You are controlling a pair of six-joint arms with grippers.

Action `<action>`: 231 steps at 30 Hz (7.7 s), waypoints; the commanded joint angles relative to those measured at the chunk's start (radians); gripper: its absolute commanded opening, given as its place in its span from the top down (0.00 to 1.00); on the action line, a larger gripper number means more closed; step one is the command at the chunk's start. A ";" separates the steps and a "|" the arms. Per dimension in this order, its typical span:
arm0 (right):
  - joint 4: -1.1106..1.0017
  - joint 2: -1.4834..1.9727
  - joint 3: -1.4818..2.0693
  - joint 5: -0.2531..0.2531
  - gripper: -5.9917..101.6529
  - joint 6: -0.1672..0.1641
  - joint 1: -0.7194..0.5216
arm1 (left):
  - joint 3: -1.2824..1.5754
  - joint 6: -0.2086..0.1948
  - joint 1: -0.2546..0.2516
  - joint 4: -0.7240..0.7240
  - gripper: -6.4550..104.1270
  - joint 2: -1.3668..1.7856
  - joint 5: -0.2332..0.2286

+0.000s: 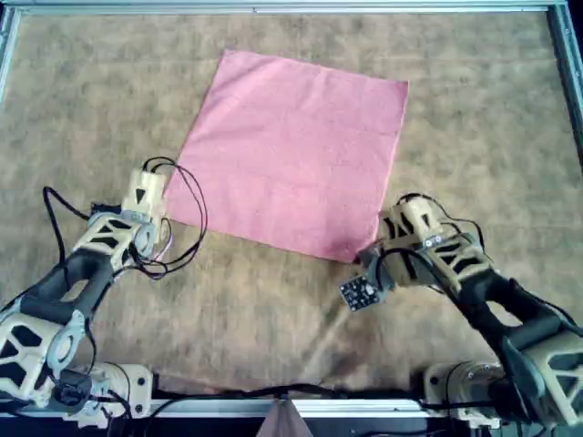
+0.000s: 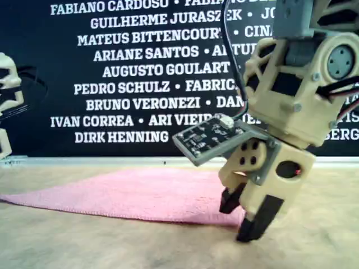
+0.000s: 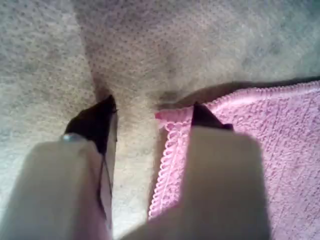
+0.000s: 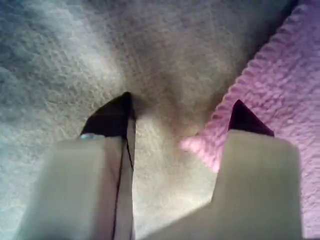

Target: Fold a cloth

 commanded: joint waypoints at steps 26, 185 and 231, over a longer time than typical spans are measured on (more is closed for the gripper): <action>-0.081 -0.132 -0.221 0.011 0.23 -0.003 0.000 | -0.129 0.000 -0.107 0.003 0.45 0.031 -0.014; -0.091 -0.920 -1.738 0.012 0.96 -0.020 -0.241 | -1.537 -0.002 -0.054 0.034 0.95 -0.802 -0.012; -0.337 -1.075 -1.910 -0.005 0.43 -0.003 -0.302 | -1.735 -0.002 -0.017 0.034 0.37 -1.009 -0.011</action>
